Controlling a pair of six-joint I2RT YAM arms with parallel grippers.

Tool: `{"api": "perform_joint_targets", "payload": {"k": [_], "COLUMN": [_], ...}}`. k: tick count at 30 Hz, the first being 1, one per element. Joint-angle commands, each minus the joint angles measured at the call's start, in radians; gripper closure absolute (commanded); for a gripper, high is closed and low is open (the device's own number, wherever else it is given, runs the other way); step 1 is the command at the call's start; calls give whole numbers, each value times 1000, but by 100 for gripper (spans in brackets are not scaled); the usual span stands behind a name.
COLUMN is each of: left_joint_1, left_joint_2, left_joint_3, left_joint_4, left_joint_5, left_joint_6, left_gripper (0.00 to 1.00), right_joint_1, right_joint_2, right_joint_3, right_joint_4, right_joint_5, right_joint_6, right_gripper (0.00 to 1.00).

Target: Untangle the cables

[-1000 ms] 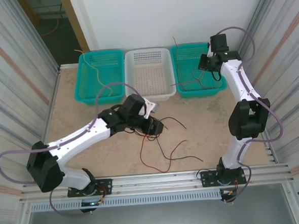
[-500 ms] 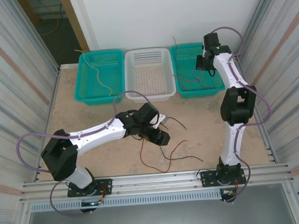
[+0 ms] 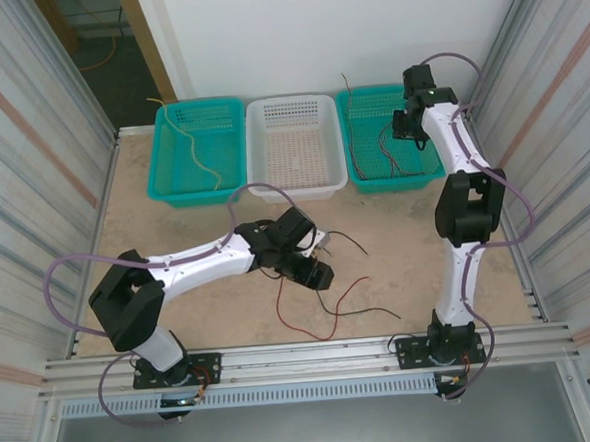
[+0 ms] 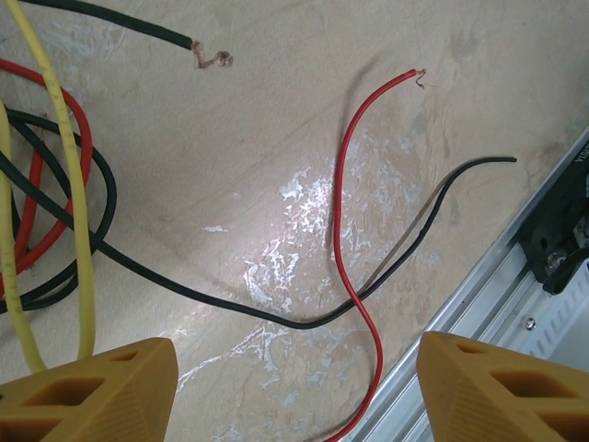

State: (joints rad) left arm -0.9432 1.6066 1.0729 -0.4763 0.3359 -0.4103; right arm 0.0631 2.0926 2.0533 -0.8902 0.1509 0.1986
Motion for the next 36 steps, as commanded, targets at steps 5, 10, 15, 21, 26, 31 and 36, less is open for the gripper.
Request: {"api": "perform_joint_targets", "payload": {"k": [5, 10, 15, 21, 26, 31, 36], "left_joint_1": [27, 22, -35, -42, -112, -124, -124], "left_joint_2": [58, 100, -11, -14, 110, 201, 246], "left_joint_3": [3, 34, 63, 85, 178, 219, 219], "left_joint_4": [27, -2, -102, -166, -262, -292, -266], "left_joint_5": [8, 52, -46, -107, -232, -264, -304], "left_joint_6": [-36, -48, -33, -26, 15, -22, -66], "left_gripper": [36, 51, 43, 43, 48, 49, 44], "right_joint_1": [97, 140, 142, 168, 178, 173, 166], "right_joint_2": [-393, -572, -708, -844, -929, -992, -1010], "right_joint_3": [-266, -432, -548, -741, -841, -872, -875], "right_joint_4": [116, 176, 190, 234, 228, 204, 196], "right_joint_5": [-16, -28, -107, -189, -213, -203, -206], "right_joint_6": [86, 121, 135, 185, 212, 215, 215], "right_gripper": [57, 55, 56, 56, 57, 57, 57]}}
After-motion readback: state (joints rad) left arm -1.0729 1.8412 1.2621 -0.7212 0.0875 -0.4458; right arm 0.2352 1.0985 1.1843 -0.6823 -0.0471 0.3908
